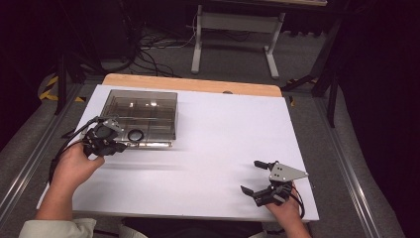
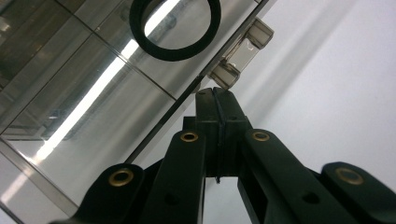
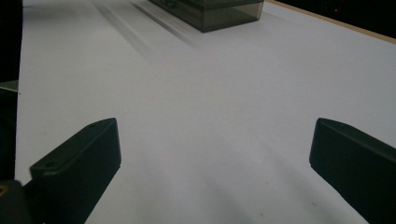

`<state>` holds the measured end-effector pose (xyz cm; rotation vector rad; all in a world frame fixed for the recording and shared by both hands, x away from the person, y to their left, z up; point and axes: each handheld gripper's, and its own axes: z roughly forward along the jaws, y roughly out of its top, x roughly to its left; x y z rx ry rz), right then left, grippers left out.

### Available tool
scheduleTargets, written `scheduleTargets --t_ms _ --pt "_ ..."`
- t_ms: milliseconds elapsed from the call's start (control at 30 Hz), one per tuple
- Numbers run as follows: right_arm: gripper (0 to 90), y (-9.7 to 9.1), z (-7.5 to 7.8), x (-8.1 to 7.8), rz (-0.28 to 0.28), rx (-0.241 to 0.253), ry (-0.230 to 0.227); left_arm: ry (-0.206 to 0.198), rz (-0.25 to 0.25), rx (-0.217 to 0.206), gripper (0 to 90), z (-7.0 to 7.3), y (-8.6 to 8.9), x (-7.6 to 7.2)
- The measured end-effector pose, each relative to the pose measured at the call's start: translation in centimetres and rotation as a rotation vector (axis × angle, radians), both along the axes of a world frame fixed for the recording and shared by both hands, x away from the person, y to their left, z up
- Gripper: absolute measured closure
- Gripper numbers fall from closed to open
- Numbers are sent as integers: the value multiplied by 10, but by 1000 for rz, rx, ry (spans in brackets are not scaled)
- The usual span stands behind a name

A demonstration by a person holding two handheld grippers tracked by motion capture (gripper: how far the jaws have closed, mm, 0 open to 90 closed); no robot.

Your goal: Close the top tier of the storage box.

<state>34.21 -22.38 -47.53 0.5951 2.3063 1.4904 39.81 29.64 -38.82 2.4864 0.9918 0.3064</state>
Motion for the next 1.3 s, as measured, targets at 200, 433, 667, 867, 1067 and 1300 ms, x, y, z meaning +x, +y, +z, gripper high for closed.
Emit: scheduleTargets --t_ms 200,433,667,867,1067,1300 --pt "27 0 0 0 1 0 0 -35 44 -28 898 1 5 3" --pt "27 0 0 0 0 -2 -1 -73 72 -37 898 1 7 7" --pt "27 0 0 0 0 -3 0 -96 94 -35 898 0 5 10" --pt "27 0 0 0 0 -3 0 -112 118 -48 898 -2 4 14" --pt "27 0 0 0 -2 -5 -1 -125 152 -67 898 -4 3 19" --pt "27 0 0 1 -3 -4 -1 -136 167 -78 898 -6 3 25"
